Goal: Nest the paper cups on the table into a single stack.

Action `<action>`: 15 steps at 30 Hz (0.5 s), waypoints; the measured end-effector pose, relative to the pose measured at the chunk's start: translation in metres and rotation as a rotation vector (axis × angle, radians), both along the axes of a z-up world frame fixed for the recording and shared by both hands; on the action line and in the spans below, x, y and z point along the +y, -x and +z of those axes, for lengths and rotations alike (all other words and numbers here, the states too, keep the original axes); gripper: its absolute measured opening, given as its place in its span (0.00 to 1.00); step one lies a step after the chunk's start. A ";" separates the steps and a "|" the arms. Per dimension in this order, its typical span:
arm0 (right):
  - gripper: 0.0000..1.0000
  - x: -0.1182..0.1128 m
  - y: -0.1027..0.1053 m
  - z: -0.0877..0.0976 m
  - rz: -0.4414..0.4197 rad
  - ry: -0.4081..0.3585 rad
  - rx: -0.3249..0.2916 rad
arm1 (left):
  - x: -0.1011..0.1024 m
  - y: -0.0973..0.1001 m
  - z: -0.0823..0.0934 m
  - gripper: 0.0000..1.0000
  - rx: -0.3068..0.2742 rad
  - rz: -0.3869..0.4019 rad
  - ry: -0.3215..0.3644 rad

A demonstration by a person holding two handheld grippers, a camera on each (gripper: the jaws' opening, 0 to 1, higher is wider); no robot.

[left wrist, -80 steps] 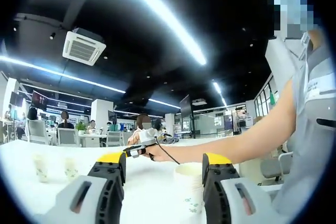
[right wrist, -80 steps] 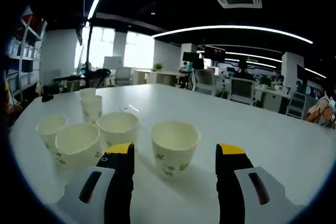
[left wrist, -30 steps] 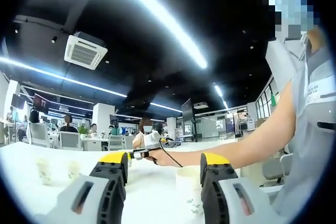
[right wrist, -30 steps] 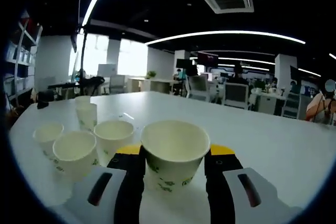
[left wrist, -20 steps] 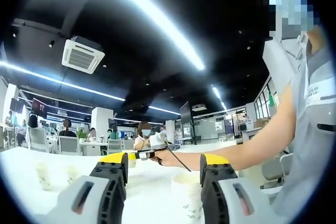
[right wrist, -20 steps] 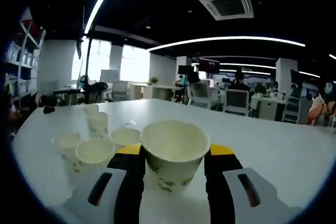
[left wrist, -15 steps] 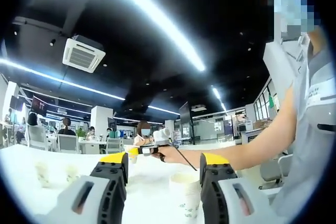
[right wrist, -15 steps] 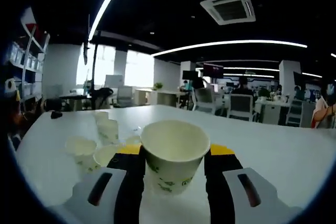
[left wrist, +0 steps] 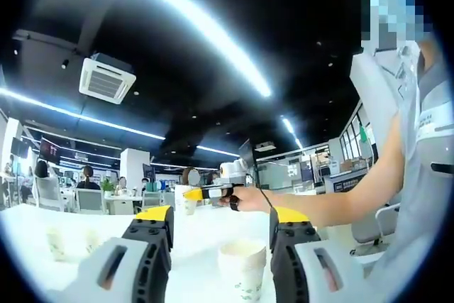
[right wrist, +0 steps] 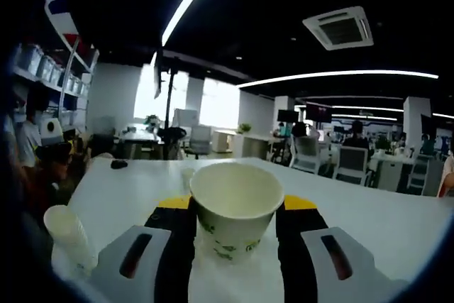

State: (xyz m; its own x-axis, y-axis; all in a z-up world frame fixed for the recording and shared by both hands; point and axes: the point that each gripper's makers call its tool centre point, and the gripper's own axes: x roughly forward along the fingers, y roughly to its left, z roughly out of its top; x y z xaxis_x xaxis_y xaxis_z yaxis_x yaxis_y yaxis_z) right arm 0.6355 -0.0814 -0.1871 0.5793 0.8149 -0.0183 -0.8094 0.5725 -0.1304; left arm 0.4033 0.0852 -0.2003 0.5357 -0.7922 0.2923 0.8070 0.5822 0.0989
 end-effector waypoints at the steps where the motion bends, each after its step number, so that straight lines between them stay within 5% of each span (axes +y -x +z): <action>1: 0.47 0.005 0.014 0.003 0.030 0.000 -0.005 | -0.002 0.001 -0.001 0.59 0.000 -0.003 -0.009; 4: 0.47 0.016 0.042 0.009 0.081 0.012 -0.013 | -0.002 0.004 0.002 0.59 -0.013 0.000 -0.008; 9: 0.47 0.021 0.062 0.010 0.111 0.014 0.000 | -0.004 0.006 0.006 0.59 -0.018 -0.008 0.000; 10: 0.47 0.028 0.090 0.019 0.151 0.006 -0.017 | -0.004 0.006 0.008 0.59 -0.019 -0.007 -0.003; 15: 0.47 0.043 0.133 0.030 0.235 0.010 -0.024 | -0.005 0.003 0.007 0.57 -0.025 0.000 0.012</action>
State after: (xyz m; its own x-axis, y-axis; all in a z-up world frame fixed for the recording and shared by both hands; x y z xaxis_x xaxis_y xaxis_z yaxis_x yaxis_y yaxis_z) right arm 0.5023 -0.0386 -0.1571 0.3736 0.9274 -0.0151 -0.9171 0.3669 -0.1558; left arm 0.4003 0.0807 -0.1932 0.5281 -0.7885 0.3153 0.8042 0.5836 0.1124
